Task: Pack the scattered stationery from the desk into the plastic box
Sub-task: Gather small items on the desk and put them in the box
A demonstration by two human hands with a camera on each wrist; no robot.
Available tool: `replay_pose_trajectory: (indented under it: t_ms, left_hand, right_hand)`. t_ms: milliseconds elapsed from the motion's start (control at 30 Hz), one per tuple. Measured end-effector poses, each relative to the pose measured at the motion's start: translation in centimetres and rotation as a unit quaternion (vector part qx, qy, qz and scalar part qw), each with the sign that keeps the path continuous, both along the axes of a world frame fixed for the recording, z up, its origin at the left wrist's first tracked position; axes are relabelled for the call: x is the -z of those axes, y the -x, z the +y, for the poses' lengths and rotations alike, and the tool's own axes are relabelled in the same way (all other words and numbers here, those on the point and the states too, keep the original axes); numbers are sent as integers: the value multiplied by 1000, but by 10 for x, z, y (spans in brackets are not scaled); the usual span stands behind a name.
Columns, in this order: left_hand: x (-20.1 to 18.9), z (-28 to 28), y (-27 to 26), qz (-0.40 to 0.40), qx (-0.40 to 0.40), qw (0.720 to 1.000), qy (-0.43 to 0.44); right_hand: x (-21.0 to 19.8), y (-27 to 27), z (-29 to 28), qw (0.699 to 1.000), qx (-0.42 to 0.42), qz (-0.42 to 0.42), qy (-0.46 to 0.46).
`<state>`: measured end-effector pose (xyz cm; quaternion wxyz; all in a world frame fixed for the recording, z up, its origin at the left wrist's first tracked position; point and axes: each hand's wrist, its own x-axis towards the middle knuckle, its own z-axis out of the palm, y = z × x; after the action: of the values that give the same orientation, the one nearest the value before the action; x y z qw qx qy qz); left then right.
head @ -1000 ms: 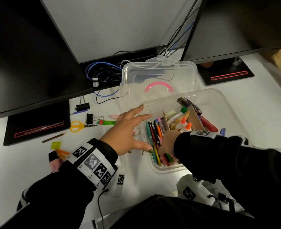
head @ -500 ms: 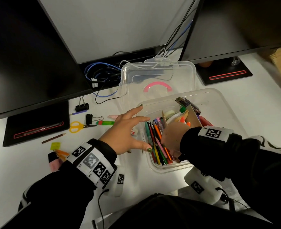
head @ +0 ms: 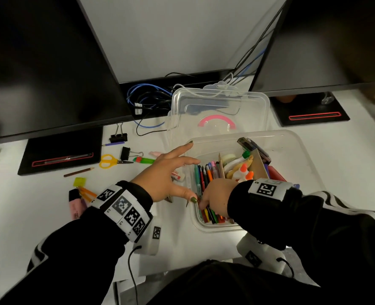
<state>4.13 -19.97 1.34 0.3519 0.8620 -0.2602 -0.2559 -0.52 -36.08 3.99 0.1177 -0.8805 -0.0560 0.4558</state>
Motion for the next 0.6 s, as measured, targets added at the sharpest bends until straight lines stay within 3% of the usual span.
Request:
replay_pose_trajectory:
  t_ms: [167, 233, 333, 400, 500, 600]
  left_hand:
    - [6, 2, 8, 42, -39, 998, 40]
    - [7, 2, 14, 54, -64, 995, 59]
    - [10, 3, 22, 9, -89, 995, 52]
    - [12, 4, 29, -14, -106, 993, 57]
    - [17, 6, 39, -41, -127, 989, 57]
    - [16, 17, 51, -86, -204, 972, 73]
  right_hand:
    - [2, 10, 0, 984, -153, 7, 93]
    - [5, 9, -2, 988, -135, -6, 74]
    - [2, 4, -2, 997, -54, -46, 30]
    - [-2, -1, -1, 997, -65, -50, 10]
    - [-8, -6, -2, 996, 20, -84, -39]
    - [-21, -10, 0, 983, 68, -150, -75]
